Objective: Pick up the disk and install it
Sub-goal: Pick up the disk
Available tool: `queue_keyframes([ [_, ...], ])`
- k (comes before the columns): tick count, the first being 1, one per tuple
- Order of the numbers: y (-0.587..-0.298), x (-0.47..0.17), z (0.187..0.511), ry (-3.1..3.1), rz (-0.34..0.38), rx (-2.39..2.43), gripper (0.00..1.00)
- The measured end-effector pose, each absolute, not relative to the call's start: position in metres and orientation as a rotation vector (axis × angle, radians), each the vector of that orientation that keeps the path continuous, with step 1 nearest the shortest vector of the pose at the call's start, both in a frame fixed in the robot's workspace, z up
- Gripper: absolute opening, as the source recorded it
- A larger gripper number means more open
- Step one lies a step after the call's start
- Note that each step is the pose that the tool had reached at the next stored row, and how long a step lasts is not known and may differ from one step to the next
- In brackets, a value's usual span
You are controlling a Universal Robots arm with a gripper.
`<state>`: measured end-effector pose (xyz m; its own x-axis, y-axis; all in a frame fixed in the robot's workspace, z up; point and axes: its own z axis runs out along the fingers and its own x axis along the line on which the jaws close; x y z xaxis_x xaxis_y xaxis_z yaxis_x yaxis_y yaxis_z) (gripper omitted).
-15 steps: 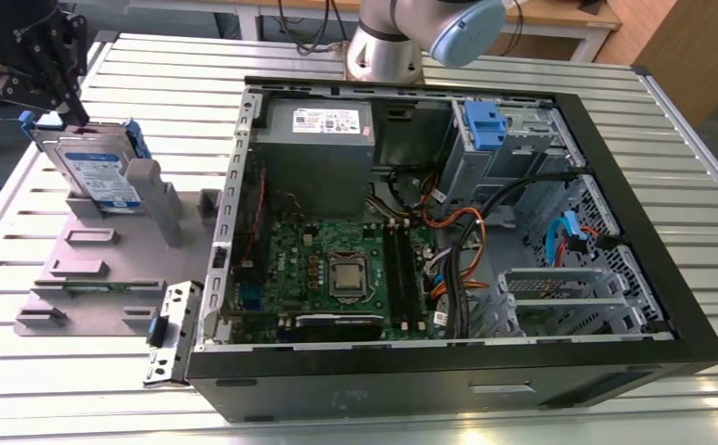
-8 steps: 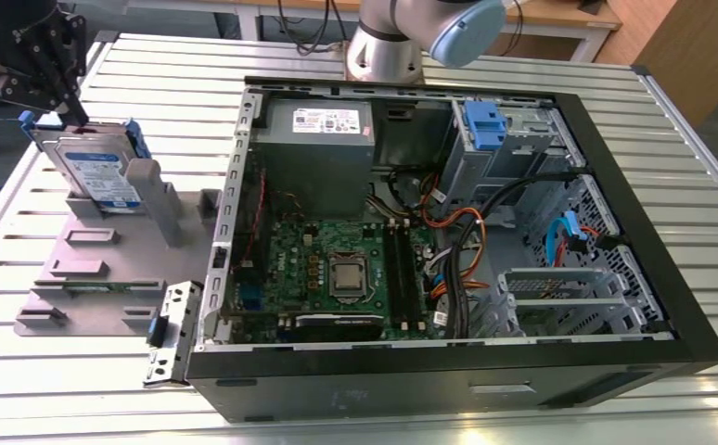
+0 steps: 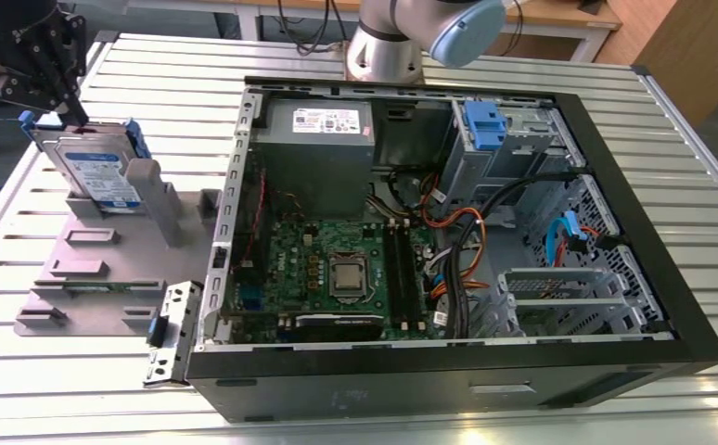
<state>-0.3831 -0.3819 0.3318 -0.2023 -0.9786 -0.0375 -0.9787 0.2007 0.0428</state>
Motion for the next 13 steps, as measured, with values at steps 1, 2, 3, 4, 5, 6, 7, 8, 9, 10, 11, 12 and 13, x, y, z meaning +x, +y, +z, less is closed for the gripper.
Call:
queue_keyframes([
  [1,-0.3819,-0.3831,0.3318,2.433,0.089,-1.983,0.17],
  [2,-0.3819,-0.3831,0.3318,2.433,0.089,-1.983,0.23],
  [3,-0.3819,-0.3831,0.3318,2.433,0.089,-1.983,0.23],
  [4,-0.3819,-0.3831,0.3318,2.433,0.089,-1.983,0.29],
  [5,-0.3819,-0.3831,0.3318,2.433,0.089,-1.983,0.35],
  [6,-0.3819,-0.3832,0.3318,2.433,0.089,-1.983,0.35],
  [7,-0.3819,-0.3832,0.3318,2.433,0.089,-1.983,0.41],
  [8,-0.3819,-0.3832,0.3318,2.432,0.089,-1.983,0.41],
  [9,-0.3819,-0.3832,0.3317,2.433,0.089,-1.983,0.47],
  [10,-0.3819,-0.3832,0.3318,2.433,0.089,-1.983,0.47],
  [11,-0.3819,-0.3832,0.3317,2.431,0.089,-1.985,0.47],
  [12,-0.3819,-0.3832,0.3315,2.424,0.089,-1.994,0.47],
  [13,-0.3819,-0.3832,0.3313,2.411,0.089,-2.01,0.47],
])
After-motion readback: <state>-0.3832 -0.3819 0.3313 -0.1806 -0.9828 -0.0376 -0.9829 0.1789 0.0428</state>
